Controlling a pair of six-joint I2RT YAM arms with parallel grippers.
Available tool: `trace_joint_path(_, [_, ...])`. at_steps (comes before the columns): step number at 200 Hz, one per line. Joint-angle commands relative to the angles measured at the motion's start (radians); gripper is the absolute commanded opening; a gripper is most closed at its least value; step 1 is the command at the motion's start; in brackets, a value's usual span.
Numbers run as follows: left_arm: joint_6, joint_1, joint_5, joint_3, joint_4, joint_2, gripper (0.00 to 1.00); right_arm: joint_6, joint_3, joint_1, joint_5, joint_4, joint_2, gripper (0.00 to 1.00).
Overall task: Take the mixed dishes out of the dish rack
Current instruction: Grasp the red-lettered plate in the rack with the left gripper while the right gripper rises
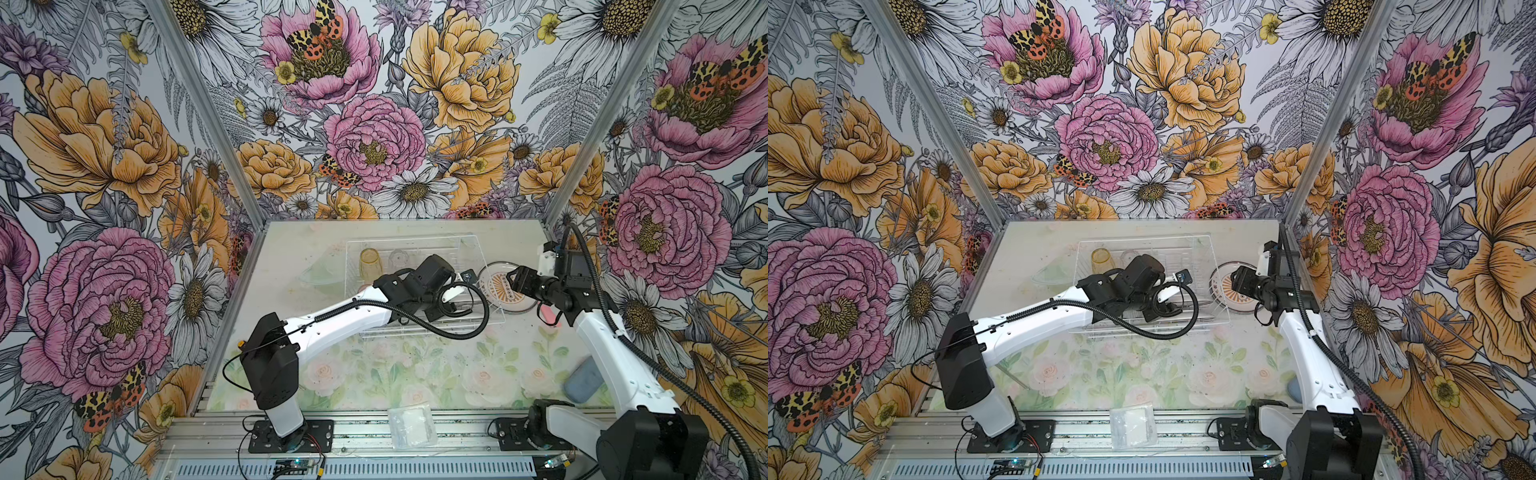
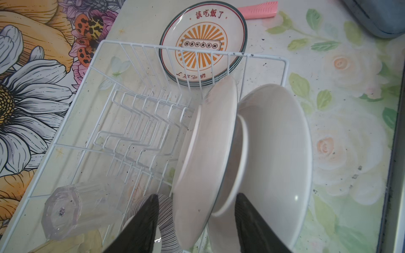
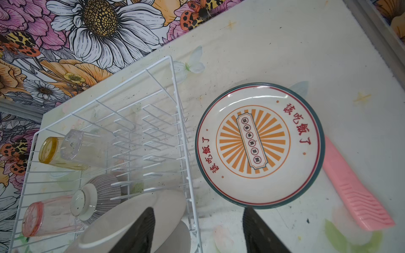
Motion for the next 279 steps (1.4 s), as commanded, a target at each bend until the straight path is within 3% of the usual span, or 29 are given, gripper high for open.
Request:
trace_joint_path(1, [0.044, -0.005, -0.007, 0.043, -0.032, 0.024, 0.58, -0.004, 0.030, 0.007, 0.022, -0.006, -0.008, 0.66])
trace_joint_path(72, [0.134, -0.002, -0.033, 0.138, -0.086, 0.154, 0.53, -0.013, 0.026, 0.007, 0.023, -0.004, -0.003, 0.66])
trace_joint_path(134, [0.166, 0.015, -0.052, 0.183, -0.088, 0.200, 0.31, -0.020, 0.033, 0.008, 0.029, -0.002, 0.017, 0.66])
trace_joint_path(279, [0.197, 0.021, -0.178, 0.211, -0.070, 0.233, 0.03, -0.026, 0.027, 0.008, 0.026, 0.012, 0.035, 0.66])
